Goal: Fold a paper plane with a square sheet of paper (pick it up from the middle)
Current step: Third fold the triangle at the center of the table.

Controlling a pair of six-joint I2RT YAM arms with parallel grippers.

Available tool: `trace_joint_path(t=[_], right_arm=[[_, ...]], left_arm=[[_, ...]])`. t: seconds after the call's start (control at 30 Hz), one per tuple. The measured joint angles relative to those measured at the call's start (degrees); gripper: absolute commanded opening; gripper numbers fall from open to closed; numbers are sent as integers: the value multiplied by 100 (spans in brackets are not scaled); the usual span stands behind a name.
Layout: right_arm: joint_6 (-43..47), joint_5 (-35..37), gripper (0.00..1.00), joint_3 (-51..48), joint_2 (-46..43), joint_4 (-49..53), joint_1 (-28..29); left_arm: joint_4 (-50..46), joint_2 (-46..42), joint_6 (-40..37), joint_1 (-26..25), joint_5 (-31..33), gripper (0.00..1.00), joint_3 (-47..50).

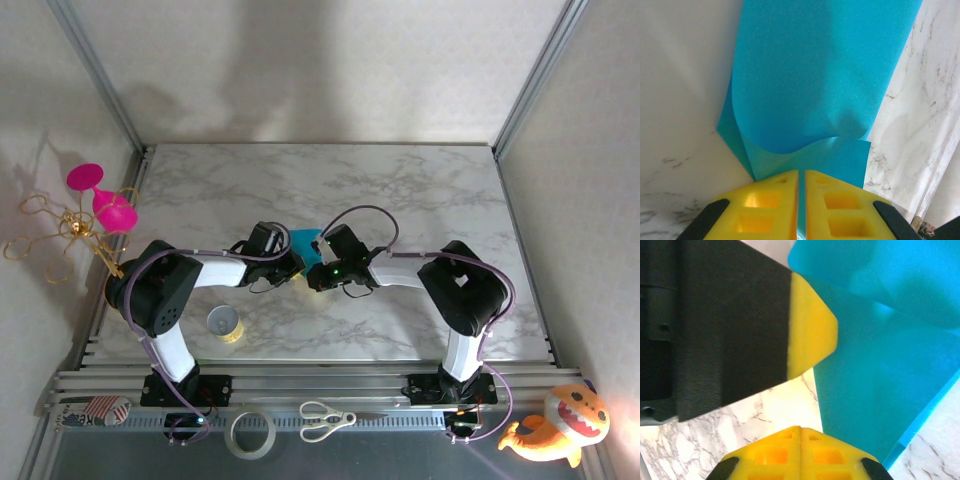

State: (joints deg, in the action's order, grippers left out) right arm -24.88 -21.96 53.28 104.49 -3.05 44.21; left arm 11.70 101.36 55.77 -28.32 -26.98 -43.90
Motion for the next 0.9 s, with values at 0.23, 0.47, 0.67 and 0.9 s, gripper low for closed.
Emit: trace_joint_path(t=[0.23,0.47,0.67,0.9], right_arm=[[0,98,4,13,35,76,0],[-2,153,4,15,83,79,4],[0,160,4,17,122,76,9],[0,181,3,15,122,76,9]], left_arm=[[-2,7,0,0,2,12,-4],[-42,11,0,0,4,12,-26],[-105,31,-2,0,9,12,-68],[-229,37,-46,0,-4,17,-168]])
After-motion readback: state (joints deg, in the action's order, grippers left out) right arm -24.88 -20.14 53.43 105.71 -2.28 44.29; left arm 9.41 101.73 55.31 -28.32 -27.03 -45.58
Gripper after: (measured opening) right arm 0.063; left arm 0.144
